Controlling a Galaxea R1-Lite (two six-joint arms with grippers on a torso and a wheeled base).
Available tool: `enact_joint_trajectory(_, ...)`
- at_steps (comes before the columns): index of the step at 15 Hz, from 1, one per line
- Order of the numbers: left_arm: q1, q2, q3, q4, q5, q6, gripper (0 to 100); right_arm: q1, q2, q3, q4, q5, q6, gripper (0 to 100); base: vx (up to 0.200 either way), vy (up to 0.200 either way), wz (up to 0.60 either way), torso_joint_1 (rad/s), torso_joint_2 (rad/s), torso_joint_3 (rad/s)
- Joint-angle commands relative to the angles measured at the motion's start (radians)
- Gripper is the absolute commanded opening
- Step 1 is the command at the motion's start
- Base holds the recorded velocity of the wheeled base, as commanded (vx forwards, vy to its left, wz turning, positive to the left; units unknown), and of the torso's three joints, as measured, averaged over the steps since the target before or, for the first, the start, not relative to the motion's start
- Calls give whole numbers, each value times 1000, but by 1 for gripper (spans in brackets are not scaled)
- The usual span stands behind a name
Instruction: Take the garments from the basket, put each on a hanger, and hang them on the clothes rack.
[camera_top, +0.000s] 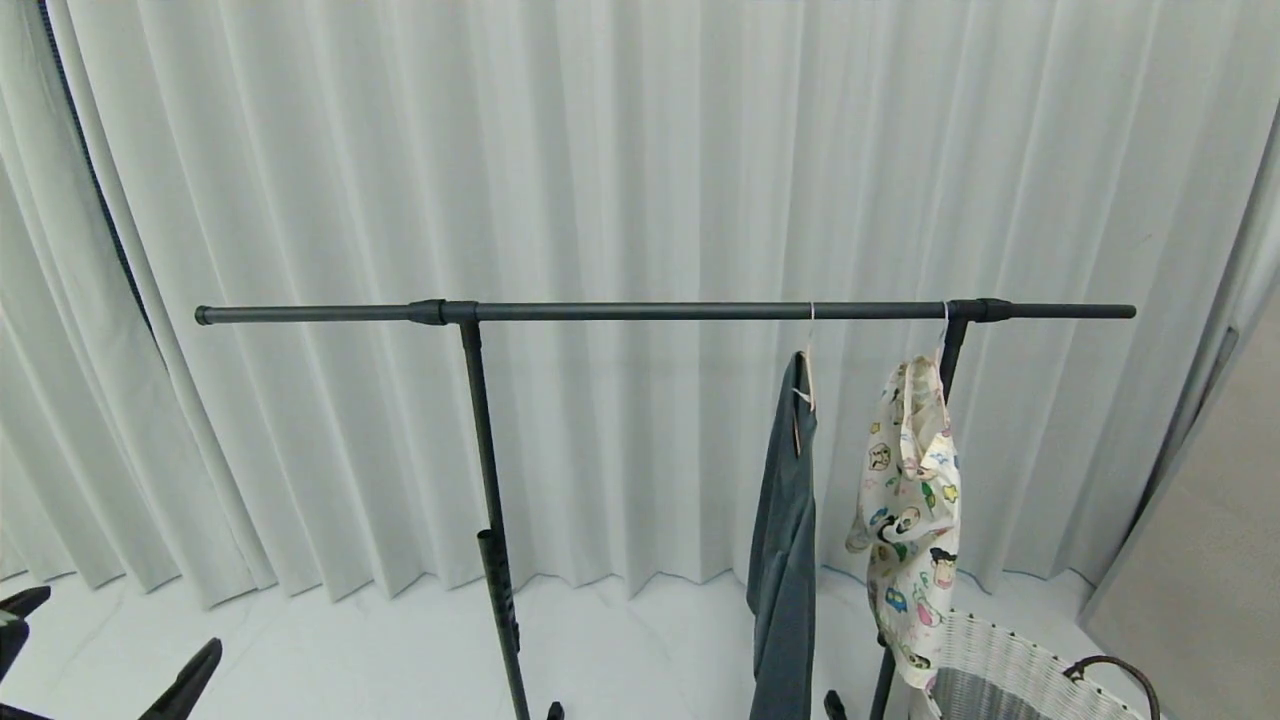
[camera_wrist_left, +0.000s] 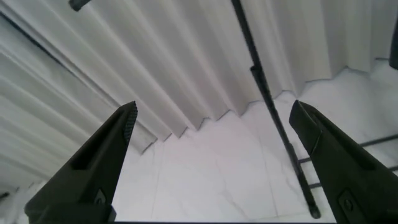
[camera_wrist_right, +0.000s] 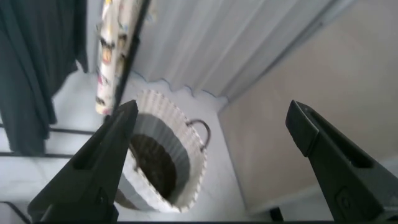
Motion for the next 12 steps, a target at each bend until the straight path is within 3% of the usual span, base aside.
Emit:
enact_joint_trajectory(1,-55,-167,77,28,-17,57,100,-2,-119,70,1,-32,-7,100,0,0,0,0,0,0)
enact_joint_trajectory(3,-69,-271,77,116,-22,31,100,-2,-185,110,-1,-31,-3,100,0,0,0,0,0,0)
enact_joint_trajectory(5,-72,-373,77,136,-43,-159,100,-1,-266,157,-10,-29,31,100,0,0,0,0,0,0)
enact_joint_trajectory(6,-72,-474,77,165,-49,-251,100,4,-335,190,-13,-23,91,100,0,0,0,0,0,0)
enact_joint_trajectory(8,-65,-660,77,337,-14,-265,100,18,-449,251,-19,-22,175,100,0,0,0,0,0,0)
enact_joint_trajectory(10,-68,-649,77,355,136,-301,100,29,-472,291,-82,-26,221,100,0,0,0,0,0,0)
enact_joint_trajectory(12,-66,-647,77,357,130,-353,100,29,-472,298,-101,-28,221,100,0,0,0,0,0,0)
